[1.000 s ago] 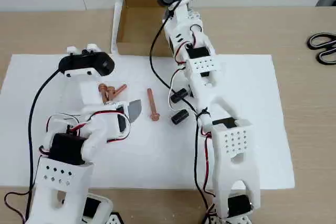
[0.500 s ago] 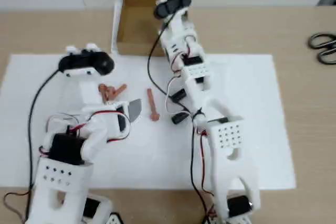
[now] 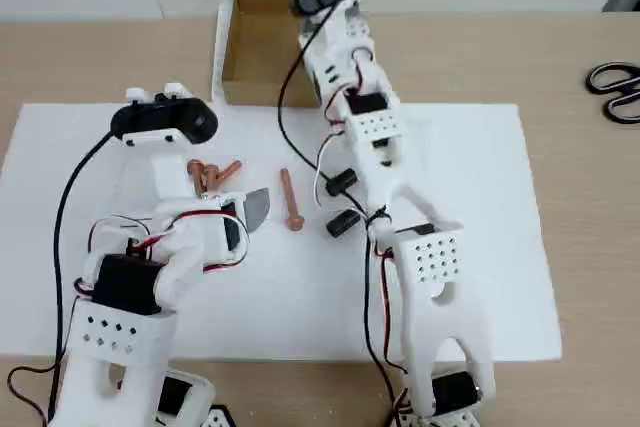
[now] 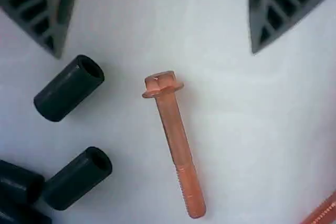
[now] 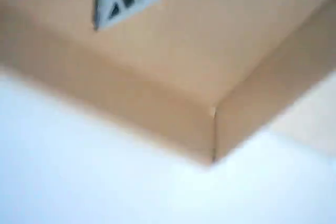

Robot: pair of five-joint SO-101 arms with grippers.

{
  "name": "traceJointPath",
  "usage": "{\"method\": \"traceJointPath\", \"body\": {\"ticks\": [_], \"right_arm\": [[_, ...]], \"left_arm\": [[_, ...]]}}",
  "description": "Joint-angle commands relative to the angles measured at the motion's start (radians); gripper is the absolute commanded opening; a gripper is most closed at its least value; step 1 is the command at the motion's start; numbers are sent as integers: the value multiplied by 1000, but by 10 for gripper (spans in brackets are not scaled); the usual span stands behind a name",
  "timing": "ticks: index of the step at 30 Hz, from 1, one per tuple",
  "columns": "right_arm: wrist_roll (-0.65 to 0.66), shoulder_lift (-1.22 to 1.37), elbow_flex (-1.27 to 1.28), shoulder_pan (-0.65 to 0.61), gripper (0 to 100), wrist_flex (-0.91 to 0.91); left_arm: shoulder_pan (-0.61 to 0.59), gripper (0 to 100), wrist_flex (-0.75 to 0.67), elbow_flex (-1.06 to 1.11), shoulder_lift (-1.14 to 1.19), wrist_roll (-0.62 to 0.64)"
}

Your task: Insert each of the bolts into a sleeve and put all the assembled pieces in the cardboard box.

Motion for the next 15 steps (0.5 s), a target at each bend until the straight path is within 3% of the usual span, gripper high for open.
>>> {"method": "traceJointPath", "body": {"ticks": [1, 10, 15], "right_arm": [[12, -28, -219, 24, 167, 217], [12, -25, -861, 25, 166, 921], [12, -120, -887, 35, 166, 1274]], "left_arm": [[0, 219, -25, -10, -15, -9], [2, 220, -20, -27, -15, -9], [3, 220, -20, -48, -15, -9]]}}
